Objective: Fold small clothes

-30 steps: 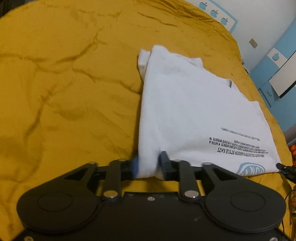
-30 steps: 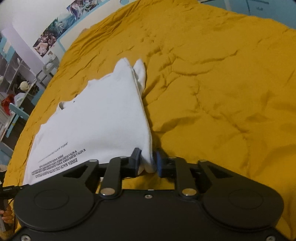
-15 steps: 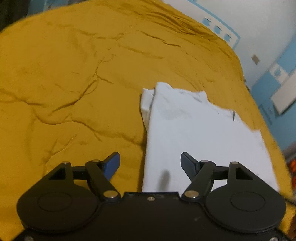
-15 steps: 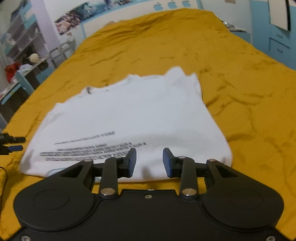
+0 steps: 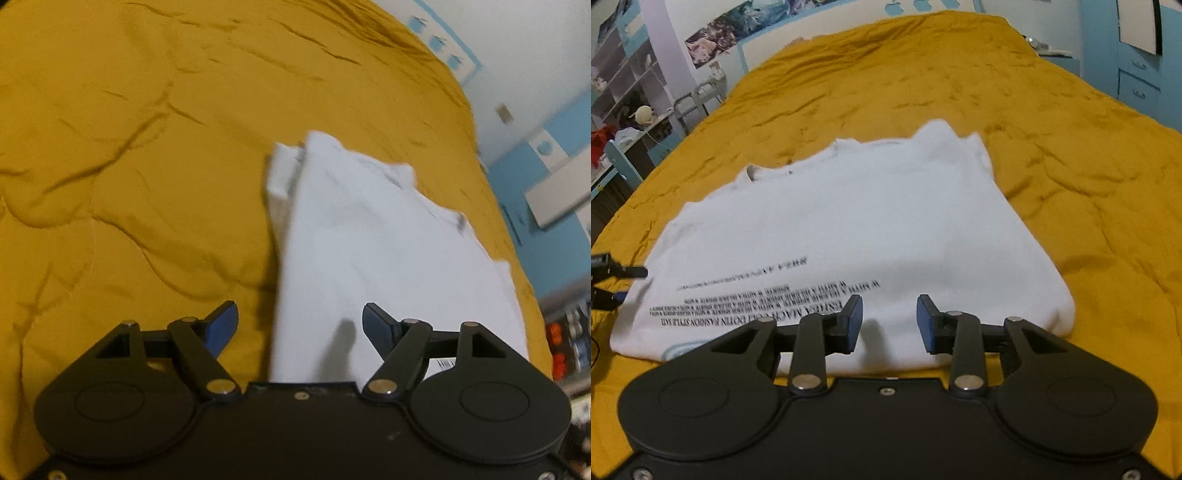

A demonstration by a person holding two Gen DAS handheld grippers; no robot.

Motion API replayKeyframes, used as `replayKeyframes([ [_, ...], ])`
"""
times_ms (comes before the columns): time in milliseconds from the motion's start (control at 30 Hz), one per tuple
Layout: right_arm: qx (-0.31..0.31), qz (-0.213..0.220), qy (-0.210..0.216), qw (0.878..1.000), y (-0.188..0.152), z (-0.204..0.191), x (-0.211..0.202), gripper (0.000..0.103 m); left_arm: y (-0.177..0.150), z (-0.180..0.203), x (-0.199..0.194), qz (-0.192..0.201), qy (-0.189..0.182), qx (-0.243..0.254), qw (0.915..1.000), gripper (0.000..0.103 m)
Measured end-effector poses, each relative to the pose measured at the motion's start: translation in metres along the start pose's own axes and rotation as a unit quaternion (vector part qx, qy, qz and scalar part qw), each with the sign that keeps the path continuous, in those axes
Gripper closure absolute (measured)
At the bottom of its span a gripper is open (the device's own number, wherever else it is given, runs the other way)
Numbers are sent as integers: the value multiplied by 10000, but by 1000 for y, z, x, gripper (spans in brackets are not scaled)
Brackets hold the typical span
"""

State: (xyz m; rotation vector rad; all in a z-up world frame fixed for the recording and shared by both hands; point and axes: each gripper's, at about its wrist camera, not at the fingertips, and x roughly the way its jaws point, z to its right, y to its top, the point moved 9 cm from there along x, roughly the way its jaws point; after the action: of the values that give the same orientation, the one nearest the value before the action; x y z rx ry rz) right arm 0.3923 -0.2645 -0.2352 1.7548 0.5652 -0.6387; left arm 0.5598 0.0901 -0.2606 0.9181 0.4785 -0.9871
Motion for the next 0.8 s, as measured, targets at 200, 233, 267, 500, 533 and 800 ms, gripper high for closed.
replayKeyframes([
  [200, -8, -111, -86, 9999, -7, 1, 9, 64, 4, 2, 23, -175, -144, -67, 9997, 18],
  [233, 8, -108, -91, 9999, -9, 2, 9, 64, 5, 3, 30, -205, -199, -118, 9995, 18],
  [267, 5, -110, -95, 9999, -11, 3, 8, 64, 5, 3, 34, -223, -225, -143, 9994, 18],
  [500, -172, -117, -128, 9997, -17, 6, 10, 64, 3, 14, 38, -252, -402, -189, 9987, 73],
  [533, -121, -75, -159, 9998, -17, 8, 8, 64, 3, 13, 38, -232, -393, -200, 9988, 75],
  [800, 378, 146, -479, 9980, -18, 32, 0, 64, 4, 13, 27, -98, -289, -337, 9990, 89],
])
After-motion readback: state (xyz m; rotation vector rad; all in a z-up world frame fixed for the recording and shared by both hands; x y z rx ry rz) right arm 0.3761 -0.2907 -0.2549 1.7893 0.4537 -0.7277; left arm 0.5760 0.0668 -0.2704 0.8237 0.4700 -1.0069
